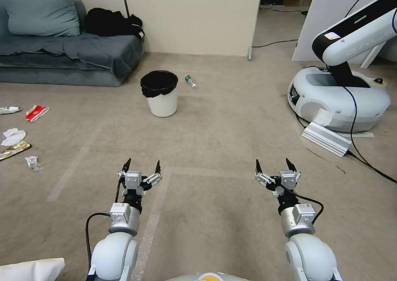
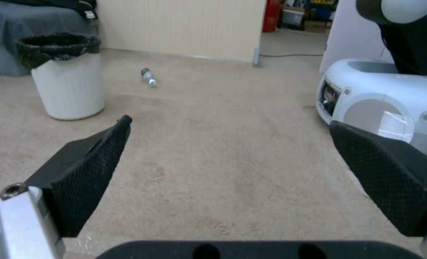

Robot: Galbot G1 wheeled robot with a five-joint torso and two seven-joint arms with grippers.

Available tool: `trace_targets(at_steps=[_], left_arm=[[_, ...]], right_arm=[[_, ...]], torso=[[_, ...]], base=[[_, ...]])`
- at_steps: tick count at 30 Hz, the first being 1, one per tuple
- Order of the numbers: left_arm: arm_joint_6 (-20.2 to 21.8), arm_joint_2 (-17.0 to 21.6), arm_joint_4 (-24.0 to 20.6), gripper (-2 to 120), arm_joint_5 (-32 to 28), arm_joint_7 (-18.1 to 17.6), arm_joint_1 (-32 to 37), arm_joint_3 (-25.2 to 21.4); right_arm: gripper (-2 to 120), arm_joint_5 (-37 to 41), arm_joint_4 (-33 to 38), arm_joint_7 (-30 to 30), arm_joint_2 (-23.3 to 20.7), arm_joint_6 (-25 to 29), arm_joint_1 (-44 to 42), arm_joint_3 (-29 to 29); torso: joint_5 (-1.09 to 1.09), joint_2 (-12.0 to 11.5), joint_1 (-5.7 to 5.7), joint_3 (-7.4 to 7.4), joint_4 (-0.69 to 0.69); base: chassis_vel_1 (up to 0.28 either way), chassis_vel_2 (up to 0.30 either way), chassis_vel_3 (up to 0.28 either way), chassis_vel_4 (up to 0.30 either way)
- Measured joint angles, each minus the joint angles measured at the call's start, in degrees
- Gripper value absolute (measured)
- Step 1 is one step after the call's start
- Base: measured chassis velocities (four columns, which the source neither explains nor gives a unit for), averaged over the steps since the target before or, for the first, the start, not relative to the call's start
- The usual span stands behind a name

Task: Pick up the trash bin, then pick up the garbage from the floor and place it into the trash bin.

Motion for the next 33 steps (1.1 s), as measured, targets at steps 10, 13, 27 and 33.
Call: trace_targets(at_steps=[10, 13, 27, 33], left_arm=[[0.0, 0.0, 0.0, 100, 0.0, 0.0, 0.0, 0.0], [0.0, 0.0, -0.2, 100, 0.1, 0.0, 0.2, 0.0], [10.8, -3.3, -20.9, 100, 13.9, -10.6, 17.7, 3.8], [13.6, -4.1, -25.8, 100, 17.2, -13.1, 21.8, 4.8]], right_arm=[[100, 0.0, 0.0, 0.0, 0.0, 0.0, 0.0, 0.0], [100, -0.1, 0.5, 0.0, 0.1, 0.0, -0.6, 0.0], [100, -5.7, 22.3, 1.4, 6.0, -0.2, -21.3, -2.2], [100, -5.9, 22.8, 1.4, 6.2, -0.2, -21.9, -2.3]], torso=[[0.00, 0.0, 0.00, 0.00, 0.00], [0.00, 0.0, 0.00, 0.00, 0.01], [-0.03, 0.0, 0.00, -0.01, -0.01], [0.00, 0.0, 0.00, 0.00, 0.02]], base=[[0.000, 0.000, 0.000, 0.000], [0.000, 0.000, 0.000, 0.000], [0.000, 0.000, 0.000, 0.000], [0.000, 0.000, 0.000, 0.000]])
